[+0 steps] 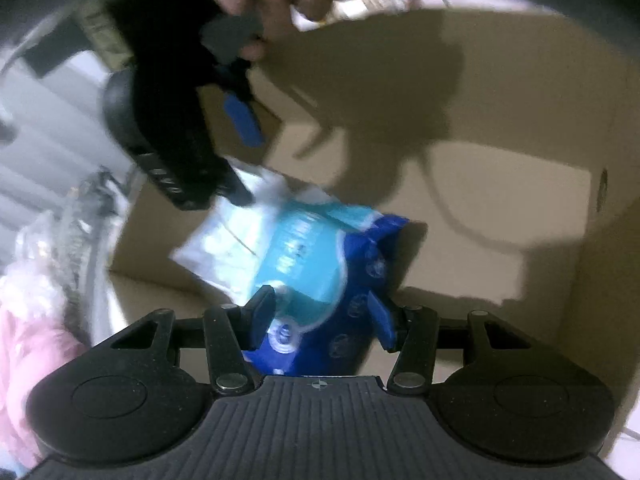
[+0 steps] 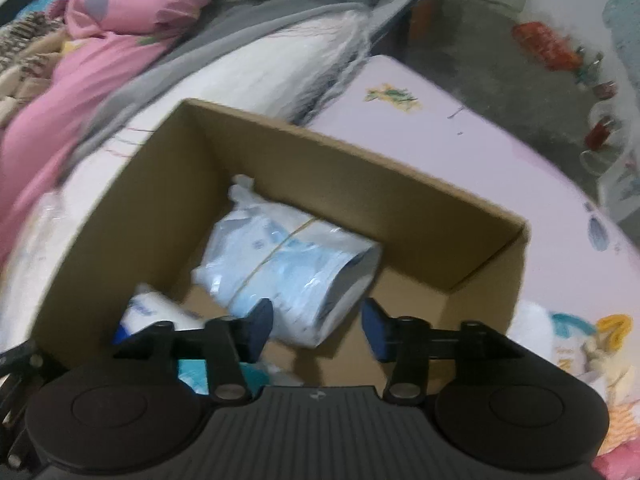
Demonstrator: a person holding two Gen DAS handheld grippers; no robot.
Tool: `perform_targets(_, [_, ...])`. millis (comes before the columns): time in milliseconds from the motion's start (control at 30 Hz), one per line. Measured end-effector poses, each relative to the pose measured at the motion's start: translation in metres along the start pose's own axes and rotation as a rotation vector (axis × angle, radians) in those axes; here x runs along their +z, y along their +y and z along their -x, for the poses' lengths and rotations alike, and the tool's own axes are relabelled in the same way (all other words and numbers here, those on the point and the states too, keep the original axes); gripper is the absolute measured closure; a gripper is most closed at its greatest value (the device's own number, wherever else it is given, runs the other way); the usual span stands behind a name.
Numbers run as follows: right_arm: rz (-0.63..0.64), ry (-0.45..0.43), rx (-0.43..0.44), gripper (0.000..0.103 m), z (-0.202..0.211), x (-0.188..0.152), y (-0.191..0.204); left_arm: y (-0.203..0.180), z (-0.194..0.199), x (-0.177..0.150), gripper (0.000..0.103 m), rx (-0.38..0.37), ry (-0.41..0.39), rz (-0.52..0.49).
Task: Organize soft objects
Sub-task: 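Lower the wipes pack into the cardboard box while the right gripper lowers the mask bag inside, then open the left gripper releasing the wipes while the right gripper releases the mask bag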
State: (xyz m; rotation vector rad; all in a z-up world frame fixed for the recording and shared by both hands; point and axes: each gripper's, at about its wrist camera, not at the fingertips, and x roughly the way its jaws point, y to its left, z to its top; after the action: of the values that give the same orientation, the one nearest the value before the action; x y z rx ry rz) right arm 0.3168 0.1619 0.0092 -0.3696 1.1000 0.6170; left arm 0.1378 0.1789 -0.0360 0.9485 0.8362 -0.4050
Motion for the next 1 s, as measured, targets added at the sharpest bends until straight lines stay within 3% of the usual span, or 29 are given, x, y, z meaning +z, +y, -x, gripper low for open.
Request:
perform_targets(200, [-0.075, -0.008, 0.09, 0.057, -0.024, 0.007, -0.006, 0.002, 0.0, 0.002, 0.051, -0.008, 0.015, -0.028])
perform_targets(333, [-0.03, -0.054, 0.079, 0.056, -0.027, 0.015, 0.002, 0.0, -0.001, 0.008, 0.051, -0.011, 0.027, -0.049])
perform_targets(500, [-0.025, -0.061, 0.166, 0.061, -0.034, 0.017, 0.011, 0.001, -0.001, 0.01, 0.051, -0.02, 0.028, -0.046])
perform_targets(900, [-0.034, -0.079, 0.224, 0.061, -0.036, 0.014, 0.017, 0.005, 0.006, 0.008, 0.051, -0.022, 0.007, -0.008])
perform_targets(1000, [0.002, -0.084, 0.184, 0.059, -0.028, 0.012, 0.018, 0.003, 0.012, 0.008, 0.045, 0.001, -0.004, 0.006])
